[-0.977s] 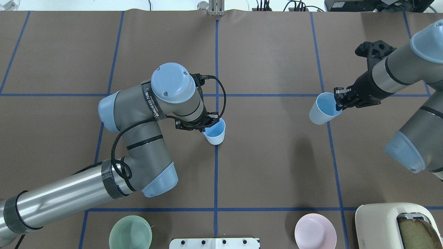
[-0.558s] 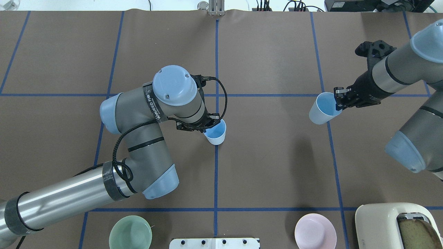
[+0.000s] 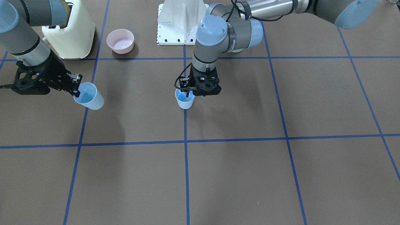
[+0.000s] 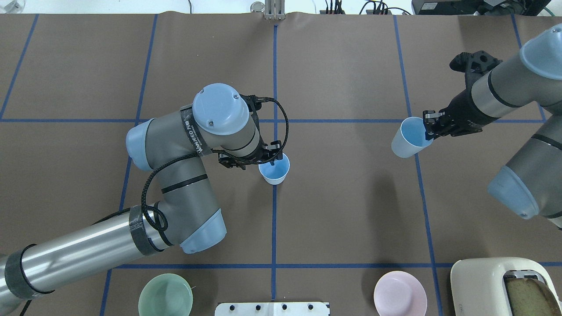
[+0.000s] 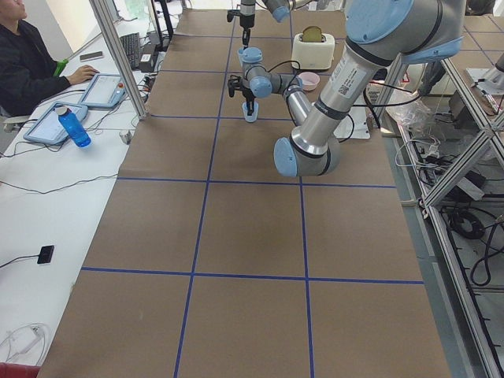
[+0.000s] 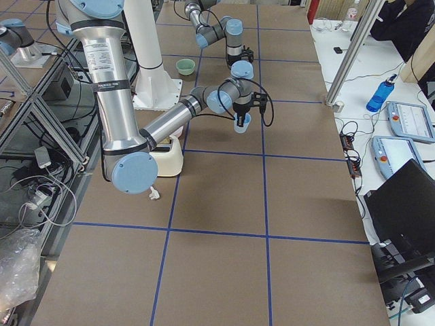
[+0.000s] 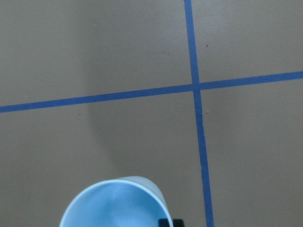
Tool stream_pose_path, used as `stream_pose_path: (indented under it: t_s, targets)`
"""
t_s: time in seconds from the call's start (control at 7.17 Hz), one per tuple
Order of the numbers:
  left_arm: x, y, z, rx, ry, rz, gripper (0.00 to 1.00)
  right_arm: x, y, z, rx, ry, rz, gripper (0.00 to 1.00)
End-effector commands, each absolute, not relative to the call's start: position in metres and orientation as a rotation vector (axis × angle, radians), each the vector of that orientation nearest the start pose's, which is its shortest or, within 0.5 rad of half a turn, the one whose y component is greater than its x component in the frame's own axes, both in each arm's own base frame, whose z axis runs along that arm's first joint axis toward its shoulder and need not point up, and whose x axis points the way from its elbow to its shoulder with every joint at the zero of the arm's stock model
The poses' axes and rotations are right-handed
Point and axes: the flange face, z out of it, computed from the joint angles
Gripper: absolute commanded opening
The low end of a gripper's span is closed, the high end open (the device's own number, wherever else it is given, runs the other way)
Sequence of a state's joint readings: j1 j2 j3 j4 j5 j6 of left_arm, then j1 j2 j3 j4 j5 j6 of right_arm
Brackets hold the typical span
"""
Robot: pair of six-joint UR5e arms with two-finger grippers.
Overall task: Stack blue cups with both arms
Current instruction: 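Set the left cup down at the center and open the left gripper, then move the right gripper's cup over the placed cup while the left arm withdraws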
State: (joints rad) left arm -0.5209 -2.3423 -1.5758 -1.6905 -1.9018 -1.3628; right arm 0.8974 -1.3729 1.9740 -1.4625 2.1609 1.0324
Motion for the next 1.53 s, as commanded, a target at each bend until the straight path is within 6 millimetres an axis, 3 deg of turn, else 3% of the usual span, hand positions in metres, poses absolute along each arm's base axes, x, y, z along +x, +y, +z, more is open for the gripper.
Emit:
stream_pose_path:
  t_s: [0.0,0.28,0.56,0.84,0.98,1.12,1.4]
  targets:
    - [0.545,-0.435,0.159,0.048,0.987,-0.122,0.97,-0.277,-0.474,0.34,0.037,-0.899,0.124,0.0]
    - [0.465,-0.449,0.203,0.057,0.998,-0.059,0.97,-0.293,-0.492,0.277,0.007,-0.881,0.173,0.0]
    - [0.379,-0.492,0.251,0.096,0.979,-0.004,0.97,-0.346,-0.477,0.22,-0.027,-0.92,0.236,0.0]
    - [0.304,-0.502,0.32,0.156,0.917,0.09,0.97,-0.407,-0.463,0.173,-0.022,-0.932,0.275,0.0]
    - [0.279,-0.499,0.345,0.182,0.887,0.132,0.97,-0.429,-0.458,0.157,-0.026,-0.938,0.288,0.0]
    - [0.262,-0.489,0.366,0.191,0.865,0.162,0.98,-0.448,-0.465,0.139,-0.02,-0.936,0.296,0.0]
    - [0.249,-0.475,0.396,0.215,0.878,0.172,0.98,-0.468,-0.456,0.133,-0.01,-0.927,0.295,0.0]
